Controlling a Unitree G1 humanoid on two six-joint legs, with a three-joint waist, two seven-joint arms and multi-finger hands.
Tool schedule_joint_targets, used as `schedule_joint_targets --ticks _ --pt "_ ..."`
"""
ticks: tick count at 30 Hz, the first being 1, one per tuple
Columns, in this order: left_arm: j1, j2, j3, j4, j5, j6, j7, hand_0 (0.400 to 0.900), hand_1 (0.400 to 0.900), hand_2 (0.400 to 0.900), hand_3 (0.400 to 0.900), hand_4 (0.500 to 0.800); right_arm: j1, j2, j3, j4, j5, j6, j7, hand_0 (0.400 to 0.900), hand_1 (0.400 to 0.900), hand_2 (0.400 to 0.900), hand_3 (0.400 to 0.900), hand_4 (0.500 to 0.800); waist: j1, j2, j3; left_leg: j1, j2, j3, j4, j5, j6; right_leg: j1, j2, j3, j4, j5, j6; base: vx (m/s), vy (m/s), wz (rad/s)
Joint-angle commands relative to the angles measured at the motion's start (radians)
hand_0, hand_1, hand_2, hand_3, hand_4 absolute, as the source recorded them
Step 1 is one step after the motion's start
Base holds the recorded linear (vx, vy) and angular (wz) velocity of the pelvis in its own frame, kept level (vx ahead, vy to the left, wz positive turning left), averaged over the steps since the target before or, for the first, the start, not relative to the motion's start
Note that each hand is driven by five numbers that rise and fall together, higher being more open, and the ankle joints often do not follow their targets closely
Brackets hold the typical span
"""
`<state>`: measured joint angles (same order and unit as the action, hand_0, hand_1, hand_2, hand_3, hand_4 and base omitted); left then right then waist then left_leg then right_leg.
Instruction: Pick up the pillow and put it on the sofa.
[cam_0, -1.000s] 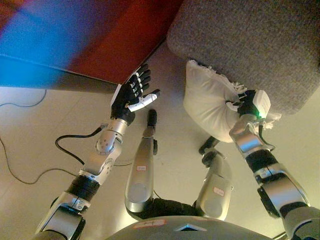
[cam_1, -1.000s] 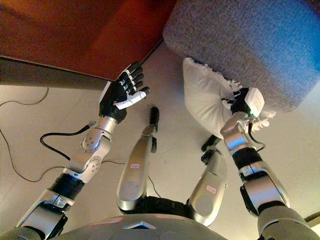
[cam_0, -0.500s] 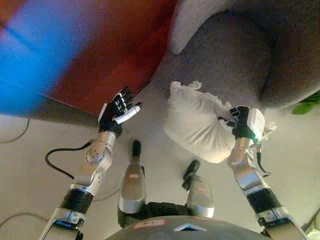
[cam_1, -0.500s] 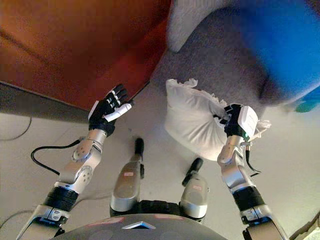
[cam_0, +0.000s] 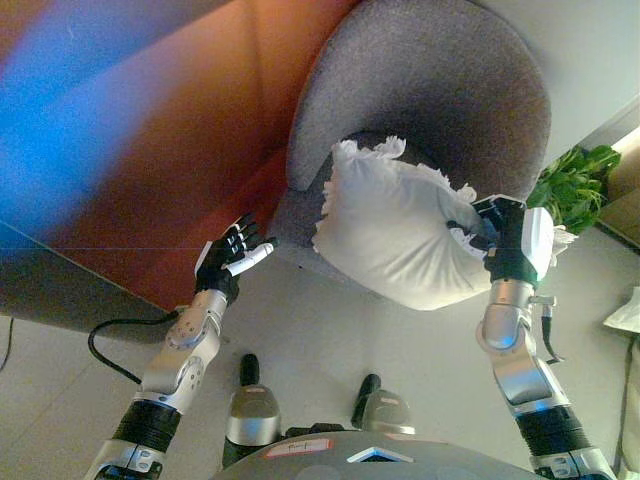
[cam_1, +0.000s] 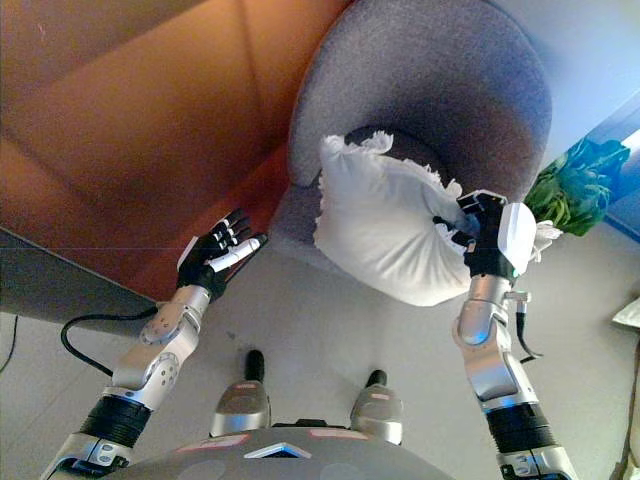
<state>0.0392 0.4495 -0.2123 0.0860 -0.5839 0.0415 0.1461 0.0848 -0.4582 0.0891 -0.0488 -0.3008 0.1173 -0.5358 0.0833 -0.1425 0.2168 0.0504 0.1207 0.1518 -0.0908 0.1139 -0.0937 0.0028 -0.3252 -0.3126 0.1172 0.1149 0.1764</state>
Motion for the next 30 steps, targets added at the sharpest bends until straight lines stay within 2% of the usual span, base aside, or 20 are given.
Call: schedule_joint_targets --ticks 1,8,12,18,22,23,24,26,30 --pt "-0.023 -0.059 0.039 -0.06 0.026 -0.093 -0.026 0.9 0.9 0.9 0.9 0.8 -0.135 -0.132 -0.149 -0.126 0.054 -0.155 -0.052 0.4 0.4 0.4 0.4 0.5 -0.014 0.033 -0.127 0.095 -0.063 0.031 0.009 -0.16 0.104 -0.017 -0.041 0.023 -0.048 0.254 0.085 0.09 -0.026 -0.04" --pt "0.018 -0.041 0.047 -0.085 0.031 -0.108 -0.087 0.9 0.9 0.9 0.9 0.8 -0.202 -0.158 -0.148 -0.021 0.103 -0.138 0.007 0.4 0.4 0.4 0.4 0.5 0.03 0.008 -0.145 0.105 -0.059 0.021 0.004 -0.164 0.101 0.034 -0.039 -0.024 -0.083 0.228 0.085 0.14 -0.042 0.1" --pt "0.05 -0.016 0.048 -0.104 0.033 -0.104 -0.142 0.9 0.9 0.9 0.9 0.8 -0.274 -0.189 -0.128 0.089 0.092 -0.11 -0.008 0.4 0.4 0.4 0.4 0.5 0.075 -0.009 -0.144 0.108 -0.052 -0.001 0.003 -0.166 0.094 0.068 -0.034 -0.064 -0.102 0.209 0.083 0.19 -0.091 0.29" --pt "0.083 0.057 0.05 -0.175 0.011 -0.058 -0.212 0.9 0.9 0.9 0.9 0.8 -0.485 -0.255 -0.059 0.325 0.122 0.001 -0.066 0.4 0.4 0.4 0.4 0.5 0.161 -0.03 -0.126 0.092 -0.034 -0.042 0.003 -0.153 0.071 0.119 -0.02 -0.141 -0.137 0.172 0.073 0.16 -0.102 0.32" --pt "0.086 0.1 0.06 -0.195 -0.012 -0.042 -0.244 0.9 0.9 0.9 0.9 0.8 -0.586 -0.296 -0.002 0.465 0.182 0.08 -0.075 0.4 0.4 0.4 0.4 0.5 0.198 -0.03 -0.107 0.079 -0.023 -0.064 0.003 -0.143 0.058 0.134 -0.013 -0.175 -0.151 0.16 0.07 0.09 -0.095 0.25" --pt "0.086 0.112 0.064 -0.201 -0.016 -0.032 -0.254 0.9 0.9 0.9 0.9 0.8 -0.617 -0.316 0.014 0.526 0.183 0.108 -0.069 0.541 0.541 0.541 0.541 0.585 0.212 -0.028 -0.102 0.078 -0.016 -0.072 0.003 -0.143 0.052 0.142 -0.006 -0.186 -0.155 0.153 0.069 0.07 -0.116 0.2" --pt "0.085 0.127 0.069 -0.201 -0.021 -0.028 -0.269 0.9 0.9 0.9 0.9 0.8 -0.652 -0.335 0.033 0.591 0.196 0.127 -0.058 0.9 0.9 0.9 0.9 0.8 0.226 -0.029 -0.097 0.072 -0.012 -0.077 0.003 -0.14 0.046 0.144 -0.005 -0.198 -0.159 0.15 0.068 0.05 -0.134 0.22" --pt "0.072 0.149 0.069 -0.203 -0.027 -0.021 -0.288 0.9 0.9 0.9 0.9 0.8 -0.711 -0.36 0.074 0.696 0.248 0.164 -0.052 0.9 0.9 0.9 0.9 0.8 0.248 -0.03 -0.086 0.061 -0.004 -0.086 0.003 -0.13 0.037 0.144 -0.002 -0.218 -0.165 0.143 0.067 0.0 -0.118 0.2" --pt "0.058 0.173 0.069 -0.209 -0.029 -0.015 -0.313 0.9 0.9 0.9 0.9 0.8 -0.783 -0.383 0.107 0.812 0.308 0.188 -0.09 0.9 0.9 0.9 0.9 0.8 0.273 -0.025 -0.069 0.045 0.009 -0.091 0.003 -0.12 0.027 0.145 0.0 -0.252 -0.18 0.144 0.068 -0.03 -0.061 0.13"
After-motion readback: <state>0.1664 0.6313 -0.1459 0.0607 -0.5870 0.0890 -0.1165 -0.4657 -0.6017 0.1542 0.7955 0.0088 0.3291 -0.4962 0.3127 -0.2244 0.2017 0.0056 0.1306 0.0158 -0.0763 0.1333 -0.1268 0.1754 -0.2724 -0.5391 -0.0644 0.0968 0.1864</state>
